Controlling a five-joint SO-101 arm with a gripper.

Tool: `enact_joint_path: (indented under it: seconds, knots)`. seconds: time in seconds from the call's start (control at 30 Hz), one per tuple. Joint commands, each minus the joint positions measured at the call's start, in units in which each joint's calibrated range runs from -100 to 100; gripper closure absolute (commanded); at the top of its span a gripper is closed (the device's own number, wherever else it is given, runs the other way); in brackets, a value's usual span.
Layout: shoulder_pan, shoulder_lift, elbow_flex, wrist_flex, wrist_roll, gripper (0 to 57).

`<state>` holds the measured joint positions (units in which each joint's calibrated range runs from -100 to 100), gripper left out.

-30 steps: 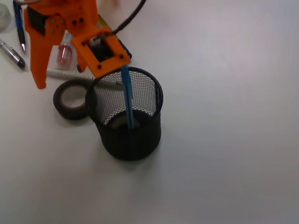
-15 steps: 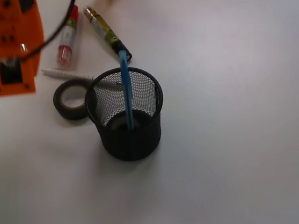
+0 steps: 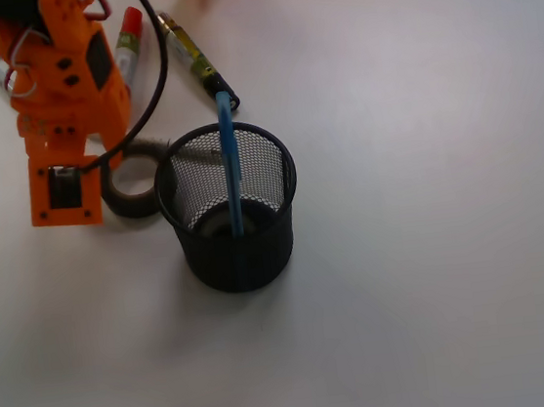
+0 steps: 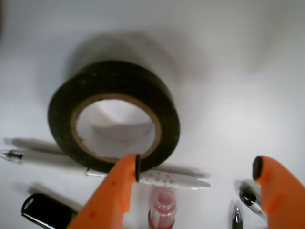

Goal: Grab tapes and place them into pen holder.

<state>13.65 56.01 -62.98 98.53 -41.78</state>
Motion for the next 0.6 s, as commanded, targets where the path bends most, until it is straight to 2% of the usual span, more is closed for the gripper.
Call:
enact_joint_path:
  seconds: [0.0,0.57]
  knots:
    - [0.1,-0.6,1.8,0.9,-0.3,30.5]
    - [-0.9,5.9,2.9,-1.3,0.0,30.6]
